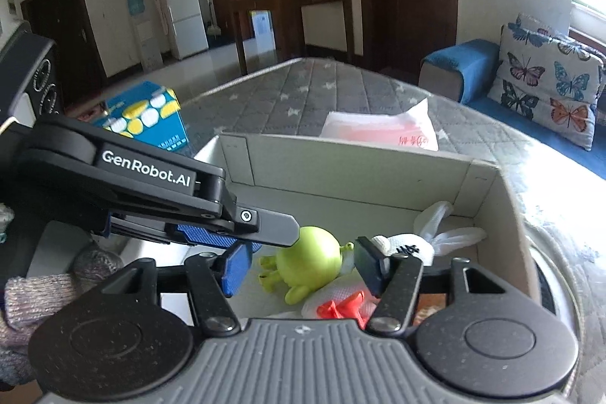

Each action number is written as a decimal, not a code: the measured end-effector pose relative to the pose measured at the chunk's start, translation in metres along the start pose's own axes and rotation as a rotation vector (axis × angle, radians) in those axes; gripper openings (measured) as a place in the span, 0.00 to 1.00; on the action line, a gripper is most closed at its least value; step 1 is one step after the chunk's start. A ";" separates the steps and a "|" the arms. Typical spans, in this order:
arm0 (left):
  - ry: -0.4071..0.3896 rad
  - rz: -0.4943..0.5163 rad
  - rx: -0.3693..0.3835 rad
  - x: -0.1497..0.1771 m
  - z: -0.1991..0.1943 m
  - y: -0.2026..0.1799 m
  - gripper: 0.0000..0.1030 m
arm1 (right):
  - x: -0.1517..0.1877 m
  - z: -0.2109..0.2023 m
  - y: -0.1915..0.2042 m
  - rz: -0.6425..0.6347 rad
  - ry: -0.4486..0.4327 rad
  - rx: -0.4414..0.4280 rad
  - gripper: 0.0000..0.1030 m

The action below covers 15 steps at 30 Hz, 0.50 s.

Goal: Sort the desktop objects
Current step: 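Open both grippers to release the green toy inside the box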

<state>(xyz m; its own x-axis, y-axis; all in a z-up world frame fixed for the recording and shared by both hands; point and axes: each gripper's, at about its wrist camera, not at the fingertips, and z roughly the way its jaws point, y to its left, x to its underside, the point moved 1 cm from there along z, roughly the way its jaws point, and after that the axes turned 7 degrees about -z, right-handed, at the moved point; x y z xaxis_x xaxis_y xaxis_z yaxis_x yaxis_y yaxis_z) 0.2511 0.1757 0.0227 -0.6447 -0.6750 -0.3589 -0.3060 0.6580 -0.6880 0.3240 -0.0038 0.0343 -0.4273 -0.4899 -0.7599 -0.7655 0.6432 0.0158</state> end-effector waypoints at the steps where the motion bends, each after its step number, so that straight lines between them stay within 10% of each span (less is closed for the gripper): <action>1: -0.001 0.010 0.003 0.003 -0.002 -0.003 0.38 | 0.002 -0.008 0.002 -0.004 -0.014 0.006 0.68; 15: -0.016 0.155 0.049 0.057 -0.042 -0.036 0.38 | 0.045 -0.088 0.028 -0.010 -0.124 0.063 0.86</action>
<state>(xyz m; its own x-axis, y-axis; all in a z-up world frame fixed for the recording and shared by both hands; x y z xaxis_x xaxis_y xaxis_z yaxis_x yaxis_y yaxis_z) 0.1958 0.1274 0.0538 -0.6702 -0.5722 -0.4726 -0.1687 0.7376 -0.6538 0.2409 -0.0601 0.0576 -0.3541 -0.4228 -0.8342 -0.7361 0.6762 -0.0303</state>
